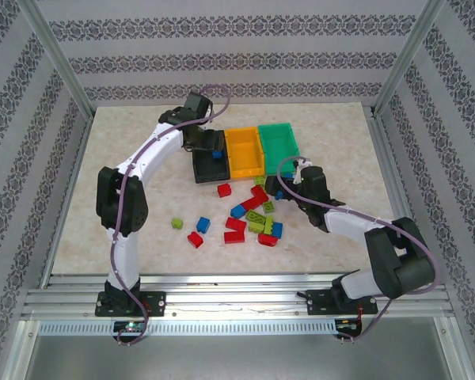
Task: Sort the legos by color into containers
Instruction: Place the lego in the container, then pick up the lego from the middle-right of the table.
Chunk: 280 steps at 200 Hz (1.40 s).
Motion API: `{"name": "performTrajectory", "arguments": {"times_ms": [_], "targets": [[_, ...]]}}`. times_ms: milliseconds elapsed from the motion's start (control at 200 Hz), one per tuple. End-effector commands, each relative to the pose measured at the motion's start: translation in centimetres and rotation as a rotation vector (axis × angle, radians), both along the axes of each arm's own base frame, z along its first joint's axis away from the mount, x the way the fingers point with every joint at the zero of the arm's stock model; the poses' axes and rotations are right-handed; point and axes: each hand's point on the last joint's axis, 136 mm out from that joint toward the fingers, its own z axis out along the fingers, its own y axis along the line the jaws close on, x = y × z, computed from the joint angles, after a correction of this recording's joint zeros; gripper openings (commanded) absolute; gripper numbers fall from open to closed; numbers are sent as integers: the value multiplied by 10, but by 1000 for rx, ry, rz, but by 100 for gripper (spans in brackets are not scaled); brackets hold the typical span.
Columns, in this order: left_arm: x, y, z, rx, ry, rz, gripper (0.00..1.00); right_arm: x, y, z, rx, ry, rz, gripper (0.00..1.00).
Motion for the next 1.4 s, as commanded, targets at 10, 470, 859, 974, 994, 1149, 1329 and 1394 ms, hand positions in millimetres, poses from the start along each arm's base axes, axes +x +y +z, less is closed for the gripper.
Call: {"name": "performTrajectory", "arguments": {"times_ms": [10,470,859,974,994,1149,1329,1394], "targets": [[-30,15,18,17,23,-30,70,13,-20,-4,9,31,-78,96],[-96,74,30,-37,5,-13,70,33,-36,-38,-92,207,-78,69],[-105,81,11,-78,35,-10,70,39,-29,-67,-203,386,-50,58],[-108,83,6,-71,46,-7,70,38,-27,-72,-227,414,-45,41],[-108,82,6,-76,46,-9,70,38,-27,-73,-227,417,-44,38],[-108,84,5,-60,47,-10,70,32,-25,-62,-225,407,-27,25],[-107,85,2,-48,54,-6,70,26,-11,-11,-247,289,6,24],[-107,86,1,-44,55,-4,70,26,6,10,-232,245,42,24]]}}
